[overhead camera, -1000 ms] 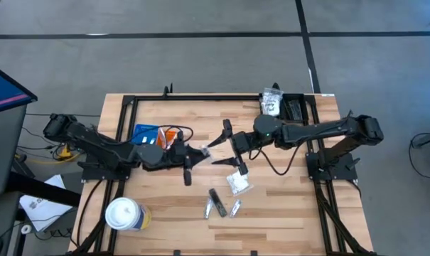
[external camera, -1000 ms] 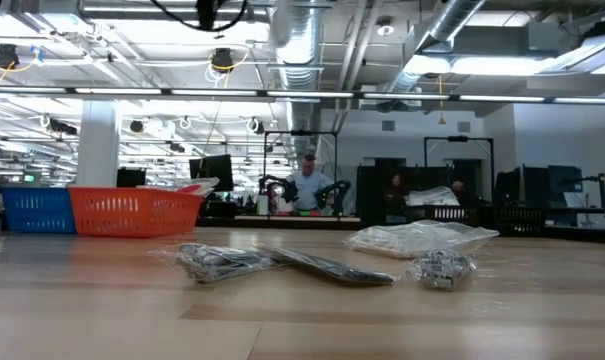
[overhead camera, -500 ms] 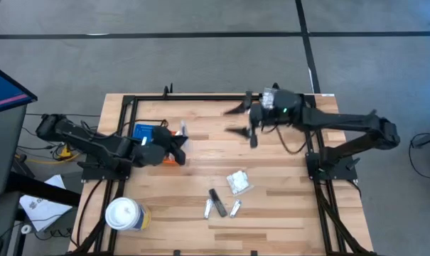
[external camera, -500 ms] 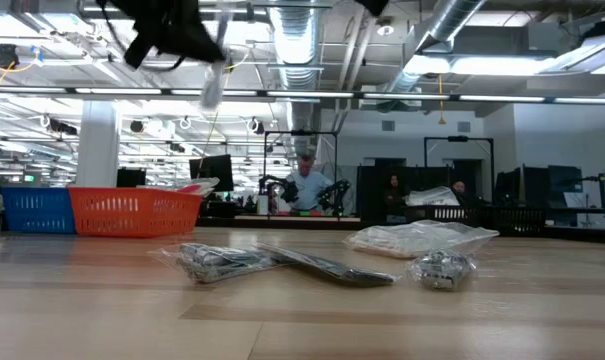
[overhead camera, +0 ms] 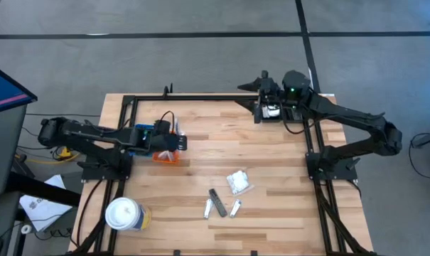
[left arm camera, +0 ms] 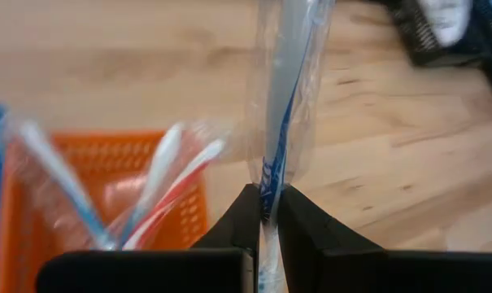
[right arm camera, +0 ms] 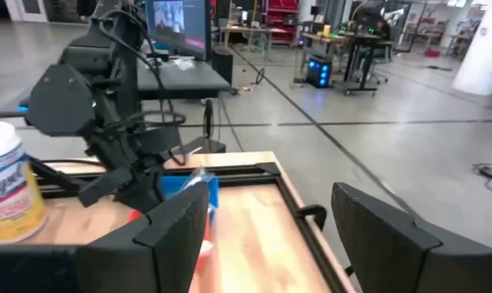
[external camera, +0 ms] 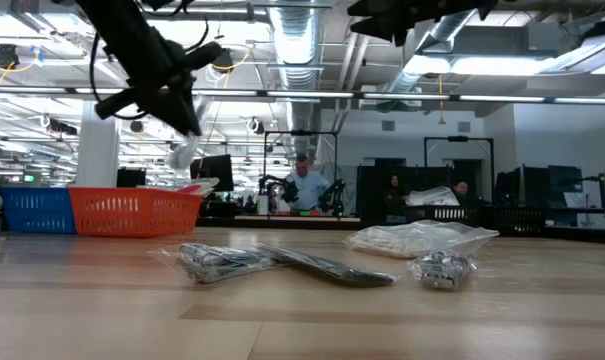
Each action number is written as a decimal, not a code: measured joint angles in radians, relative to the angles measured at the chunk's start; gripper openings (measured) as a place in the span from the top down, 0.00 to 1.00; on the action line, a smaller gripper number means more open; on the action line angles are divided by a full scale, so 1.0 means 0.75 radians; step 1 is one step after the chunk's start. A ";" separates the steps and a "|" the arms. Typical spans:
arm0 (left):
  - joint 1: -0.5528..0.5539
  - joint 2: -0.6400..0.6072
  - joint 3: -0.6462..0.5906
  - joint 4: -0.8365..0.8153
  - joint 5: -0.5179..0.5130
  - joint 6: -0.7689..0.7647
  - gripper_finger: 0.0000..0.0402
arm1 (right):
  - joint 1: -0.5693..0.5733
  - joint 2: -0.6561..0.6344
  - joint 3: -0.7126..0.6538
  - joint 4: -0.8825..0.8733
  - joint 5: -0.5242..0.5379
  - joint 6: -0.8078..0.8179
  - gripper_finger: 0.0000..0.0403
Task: Pick & Place Travel size toiletries
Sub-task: Put the dark blue toothbrush into the orange bin
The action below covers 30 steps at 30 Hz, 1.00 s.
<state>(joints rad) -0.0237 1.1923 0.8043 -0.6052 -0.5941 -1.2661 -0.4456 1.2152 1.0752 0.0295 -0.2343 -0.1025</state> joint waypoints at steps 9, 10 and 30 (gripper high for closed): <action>-0.021 0.013 0.000 -0.296 0.100 -0.349 0.96 | -0.001 0.000 0.000 0.061 -0.001 -0.062 0.37; -0.021 0.013 -0.001 -0.297 0.092 -0.349 0.96 | -0.002 0.000 0.000 0.079 -0.001 -0.063 0.37; -0.034 0.222 0.000 -0.311 0.054 -0.394 0.95 | 0.100 0.000 0.000 0.112 -0.002 -0.093 0.37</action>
<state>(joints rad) -0.0490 1.3586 0.8043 -0.8384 -0.5539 -1.5613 -0.3703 1.2152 1.0752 0.1133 -0.2356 -0.1724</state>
